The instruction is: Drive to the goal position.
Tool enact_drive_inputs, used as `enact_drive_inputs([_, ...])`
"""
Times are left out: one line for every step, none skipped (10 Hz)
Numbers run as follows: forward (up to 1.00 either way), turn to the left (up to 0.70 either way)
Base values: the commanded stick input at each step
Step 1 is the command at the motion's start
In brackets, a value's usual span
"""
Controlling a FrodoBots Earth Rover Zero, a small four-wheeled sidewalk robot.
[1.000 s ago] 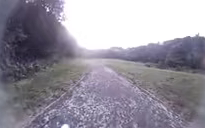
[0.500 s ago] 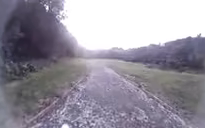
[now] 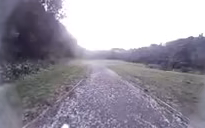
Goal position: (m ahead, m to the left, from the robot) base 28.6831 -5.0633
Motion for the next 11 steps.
enact_drive_inputs([0.70, 0.00])
enact_drive_inputs([0.70, 0.00])
enact_drive_inputs([0.70, 0.00])
enact_drive_inputs([0.70, 0.00])
enact_drive_inputs([0.70, 0.00])
enact_drive_inputs([0.70, 0.00])
enact_drive_inputs([0.70, 0.00])
enact_drive_inputs([0.70, 0.00])
enact_drive_inputs([0.70, -0.02])
enact_drive_inputs([0.70, -0.07])
enact_drive_inputs([0.70, -0.26])
